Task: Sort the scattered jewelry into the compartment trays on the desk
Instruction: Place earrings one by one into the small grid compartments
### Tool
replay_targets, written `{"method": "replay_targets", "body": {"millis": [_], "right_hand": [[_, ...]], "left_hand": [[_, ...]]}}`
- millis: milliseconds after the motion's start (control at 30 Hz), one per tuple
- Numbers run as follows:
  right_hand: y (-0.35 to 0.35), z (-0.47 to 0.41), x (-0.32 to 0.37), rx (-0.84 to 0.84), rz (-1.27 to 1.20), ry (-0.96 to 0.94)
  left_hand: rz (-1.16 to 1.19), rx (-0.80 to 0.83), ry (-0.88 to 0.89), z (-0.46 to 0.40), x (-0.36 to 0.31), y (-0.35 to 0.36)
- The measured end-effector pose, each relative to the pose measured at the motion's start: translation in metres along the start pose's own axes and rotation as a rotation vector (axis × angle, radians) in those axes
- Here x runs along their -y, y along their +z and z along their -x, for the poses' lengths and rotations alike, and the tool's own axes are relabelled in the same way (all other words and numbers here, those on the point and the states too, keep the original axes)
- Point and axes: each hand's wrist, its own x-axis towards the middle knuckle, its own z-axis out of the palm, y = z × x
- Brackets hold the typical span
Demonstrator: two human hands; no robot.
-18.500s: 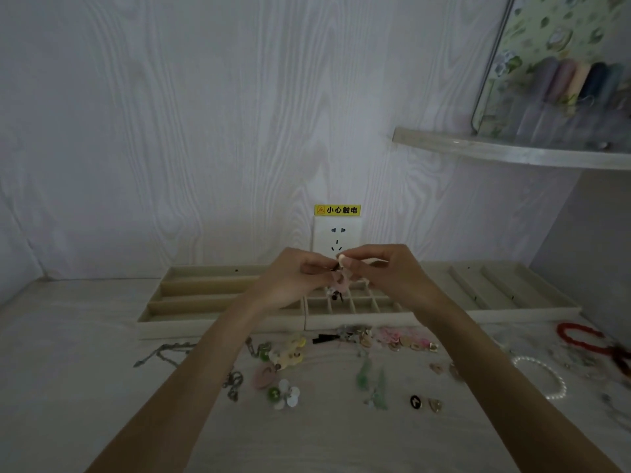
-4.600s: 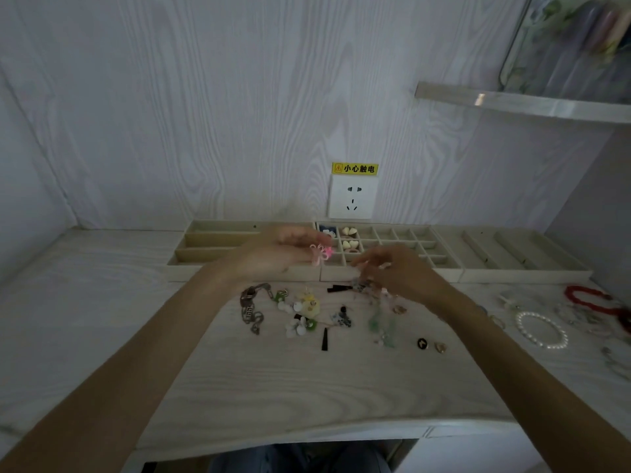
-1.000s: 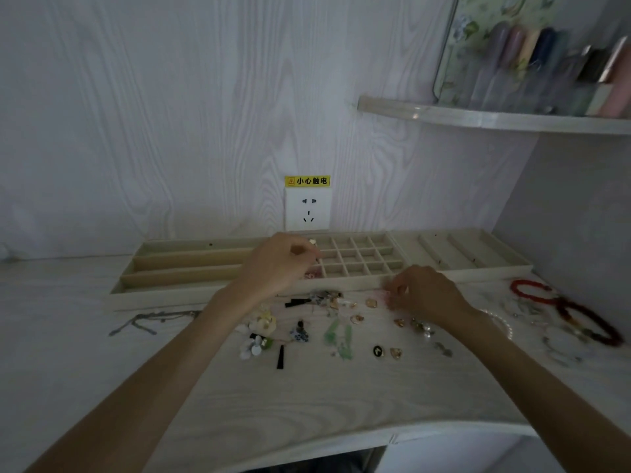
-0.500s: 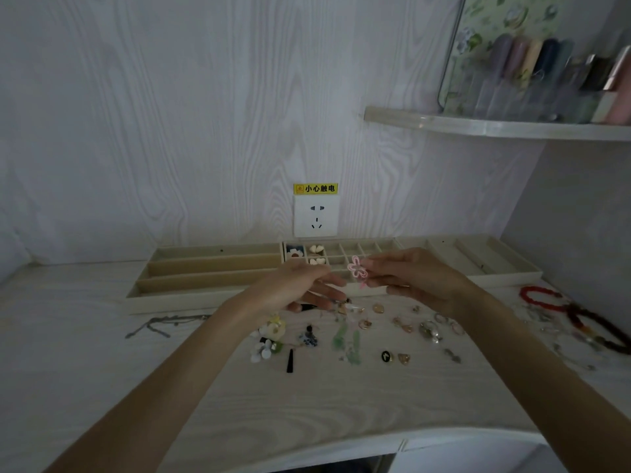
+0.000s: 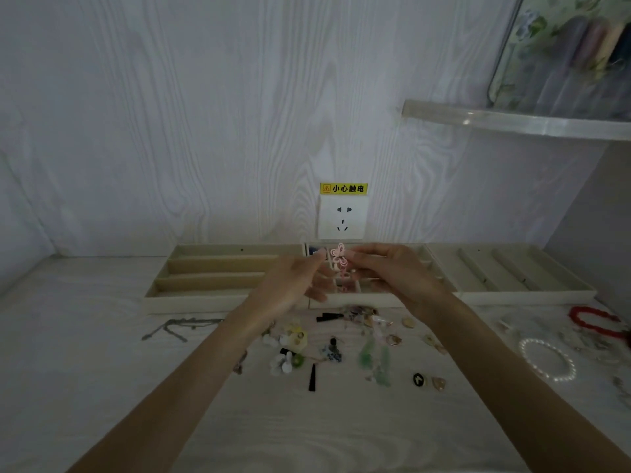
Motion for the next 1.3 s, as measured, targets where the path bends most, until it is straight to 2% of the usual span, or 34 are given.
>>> {"method": "replay_targets", "body": {"millis": [67,200,333,433,533,733,833,900,1033,1167,1300], "right_hand": [[0.0,-0.005,0.003,0.02,0.06,0.018],[0.002,-0.016,0.004,0.054,0.114,0.055],[-0.003,-0.019,0.004,0.124,-0.109,0.143],[-0.009,-0.019,0.004,0.23,-0.349,0.212],[-0.017,-0.021,0.003,0.242,-0.399,0.227],[-0.028,-0.025,0.005,0.079,-0.115,0.191],[-0.026,-0.028,0.008,0.103,0.046,0.179],[-0.024,-0.031,0.009,0.105,0.238,0.142],[-0.02,-0.037,0.002,0.092,0.506,-0.028],[-0.016,-0.042,-0.005,0.045,0.651,-0.112],[-0.014,-0.043,-0.004,0.087,0.676,-0.11]], "left_hand": [[-0.041,-0.093,0.113,-0.009,0.0,-0.006],[-0.006,0.01,0.108,-0.029,-0.006,-0.015],[-0.039,0.007,0.224,-0.044,-0.009,-0.012],[0.037,-0.026,0.262,-0.049,-0.011,-0.011],[0.056,-0.03,0.274,-0.05,-0.01,-0.011],[-0.152,0.02,0.229,-0.051,0.002,-0.007],[-0.262,0.019,0.228,-0.051,0.009,0.002],[-0.282,-0.007,0.223,-0.052,0.013,0.007],[-0.351,-0.027,0.207,-0.055,0.018,0.014],[-0.442,-0.041,0.193,-0.058,0.015,0.017],[-0.587,-0.021,0.177,-0.061,0.011,0.021]]}}
